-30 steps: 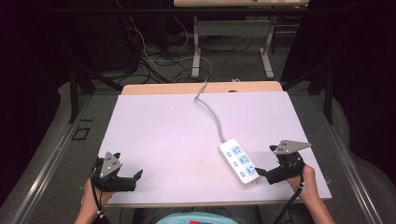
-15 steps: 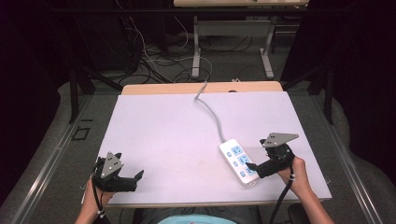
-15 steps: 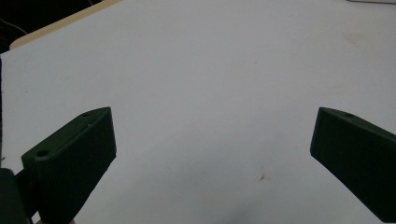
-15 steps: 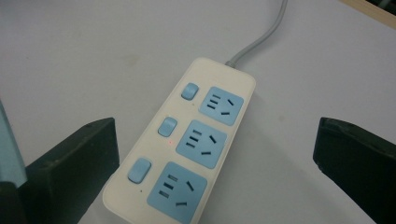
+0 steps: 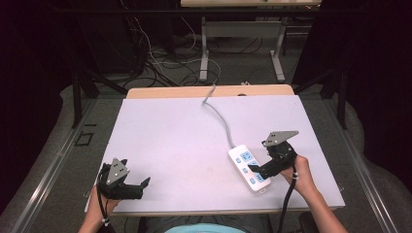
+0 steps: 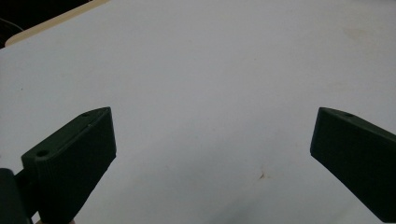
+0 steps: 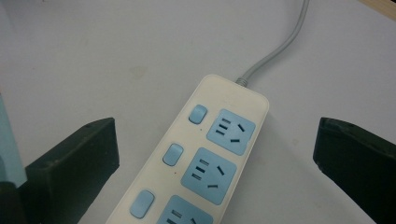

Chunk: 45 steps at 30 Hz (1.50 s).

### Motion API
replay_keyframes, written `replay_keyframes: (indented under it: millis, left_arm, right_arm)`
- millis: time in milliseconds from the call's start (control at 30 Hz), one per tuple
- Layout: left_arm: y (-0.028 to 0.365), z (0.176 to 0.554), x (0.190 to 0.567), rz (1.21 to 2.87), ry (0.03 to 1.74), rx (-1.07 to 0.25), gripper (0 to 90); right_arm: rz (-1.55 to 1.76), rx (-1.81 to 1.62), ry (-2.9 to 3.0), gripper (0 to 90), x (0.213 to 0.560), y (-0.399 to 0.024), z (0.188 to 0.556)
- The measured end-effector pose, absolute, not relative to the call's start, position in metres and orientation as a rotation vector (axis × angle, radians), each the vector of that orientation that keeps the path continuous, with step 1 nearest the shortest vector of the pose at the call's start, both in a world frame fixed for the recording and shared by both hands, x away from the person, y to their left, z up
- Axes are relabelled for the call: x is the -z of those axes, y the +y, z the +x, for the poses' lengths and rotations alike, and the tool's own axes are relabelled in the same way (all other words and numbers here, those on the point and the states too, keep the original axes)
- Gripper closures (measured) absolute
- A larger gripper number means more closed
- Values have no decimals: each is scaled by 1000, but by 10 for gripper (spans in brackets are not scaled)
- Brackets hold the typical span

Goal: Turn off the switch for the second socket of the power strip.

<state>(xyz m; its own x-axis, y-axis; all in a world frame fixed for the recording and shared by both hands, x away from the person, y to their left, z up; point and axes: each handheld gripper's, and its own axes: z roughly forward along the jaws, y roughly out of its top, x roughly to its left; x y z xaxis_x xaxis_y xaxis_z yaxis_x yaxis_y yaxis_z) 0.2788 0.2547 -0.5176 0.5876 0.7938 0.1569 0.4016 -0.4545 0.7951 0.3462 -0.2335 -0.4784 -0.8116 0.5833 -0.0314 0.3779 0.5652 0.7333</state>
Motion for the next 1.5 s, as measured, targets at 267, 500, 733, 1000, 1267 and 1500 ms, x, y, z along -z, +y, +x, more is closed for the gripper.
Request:
replay_keyframes:
  millis: [267, 500, 733, 1000, 1267, 1500]
  left_arm:
    - [254, 279, 518, 2091, 937, -675, 3]
    - [254, 280, 519, 2092, 940, -670, 4]
    - [253, 282, 520, 2094, 934, -671, 3]
    - [251, 281, 520, 2101, 933, -647, 3]
    - [252, 282, 520, 2096, 938, -642, 3]
    - [252, 283, 520, 2097, 928, -650, 3]
  right_arm:
    - [797, -1095, 2541, 0, 476, -223, 358]
    - [777, -1063, 2590, 0, 478, -213, 365]
    - [775, -1032, 2623, 0, 481, -210, 368]
    - [771, -1023, 2652, 0, 485, -206, 367]
    - [772, -1003, 2689, 0, 489, -206, 368]
    - [755, -1006, 2701, 0, 492, -203, 367]
